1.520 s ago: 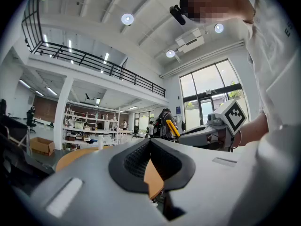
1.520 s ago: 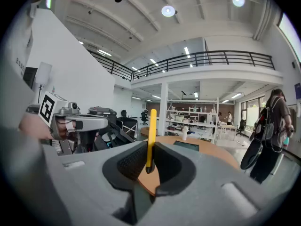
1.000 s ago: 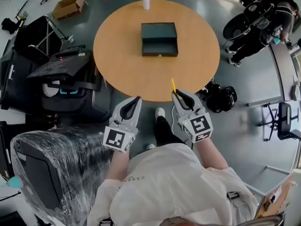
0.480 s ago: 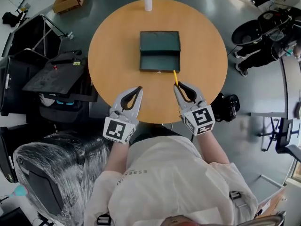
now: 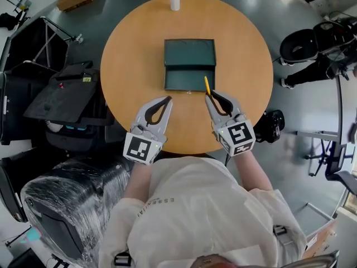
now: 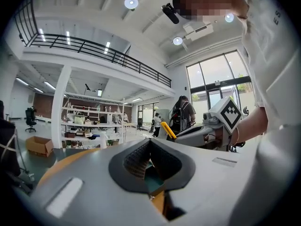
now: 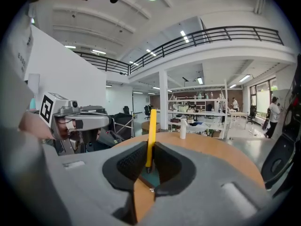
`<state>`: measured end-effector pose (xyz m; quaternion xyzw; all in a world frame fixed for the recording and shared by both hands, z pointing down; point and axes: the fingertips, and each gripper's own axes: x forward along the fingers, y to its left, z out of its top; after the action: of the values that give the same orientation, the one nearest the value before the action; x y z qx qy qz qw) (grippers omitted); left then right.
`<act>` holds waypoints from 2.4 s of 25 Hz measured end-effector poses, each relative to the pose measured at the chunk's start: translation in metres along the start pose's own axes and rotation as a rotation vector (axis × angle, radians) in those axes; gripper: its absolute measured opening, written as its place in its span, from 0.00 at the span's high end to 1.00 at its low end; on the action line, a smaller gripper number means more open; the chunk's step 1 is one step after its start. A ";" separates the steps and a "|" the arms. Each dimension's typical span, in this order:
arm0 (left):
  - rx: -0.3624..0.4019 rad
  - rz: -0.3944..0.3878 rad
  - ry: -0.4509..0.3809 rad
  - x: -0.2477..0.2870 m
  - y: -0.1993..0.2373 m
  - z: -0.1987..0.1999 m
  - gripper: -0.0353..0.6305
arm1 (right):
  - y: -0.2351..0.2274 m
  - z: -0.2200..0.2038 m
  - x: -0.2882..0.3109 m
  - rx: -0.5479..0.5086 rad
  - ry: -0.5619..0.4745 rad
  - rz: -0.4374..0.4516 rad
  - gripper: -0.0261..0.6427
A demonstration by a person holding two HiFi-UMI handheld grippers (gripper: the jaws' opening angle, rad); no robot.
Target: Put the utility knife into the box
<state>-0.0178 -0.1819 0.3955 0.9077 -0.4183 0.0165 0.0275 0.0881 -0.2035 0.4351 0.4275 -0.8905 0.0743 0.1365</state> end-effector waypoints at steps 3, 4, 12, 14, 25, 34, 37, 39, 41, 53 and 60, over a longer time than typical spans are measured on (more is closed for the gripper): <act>-0.022 -0.020 0.020 0.011 0.014 -0.002 0.93 | -0.005 -0.004 0.016 0.012 0.034 -0.013 0.90; -0.028 -0.025 0.022 0.013 0.018 -0.003 0.93 | -0.006 -0.008 0.022 0.014 0.059 -0.013 0.90; -0.093 -0.050 0.053 0.039 0.059 -0.036 0.93 | -0.009 -0.076 0.103 -0.058 0.336 0.053 0.90; -0.131 -0.052 0.063 0.044 0.068 -0.047 0.93 | -0.012 -0.088 0.122 -0.070 0.373 0.059 0.90; -0.232 -0.010 0.155 0.045 0.107 -0.098 0.93 | -0.030 -0.177 0.188 -0.087 0.678 0.189 0.90; -0.261 0.009 0.172 0.052 0.112 -0.114 0.93 | -0.026 -0.211 0.194 -0.094 0.813 0.264 0.90; -0.278 0.025 0.173 0.050 0.113 -0.113 0.93 | -0.027 -0.213 0.194 -0.078 0.812 0.266 0.90; -0.288 0.037 0.173 0.050 0.114 -0.107 0.93 | -0.027 -0.208 0.193 -0.043 0.796 0.274 0.89; -0.283 0.046 0.158 0.049 0.114 -0.100 0.93 | -0.028 -0.191 0.191 -0.002 0.738 0.263 0.86; -0.170 0.096 0.045 0.029 0.067 -0.035 0.93 | -0.025 -0.027 0.085 0.065 0.155 0.124 0.87; -0.100 0.104 -0.008 0.011 0.034 -0.002 0.93 | -0.021 0.019 0.028 0.013 -0.071 0.023 0.97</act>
<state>-0.0364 -0.2126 0.3994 0.8824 -0.4652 -0.0064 0.0702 0.0848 -0.2418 0.4261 0.4205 -0.8992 0.0665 0.1012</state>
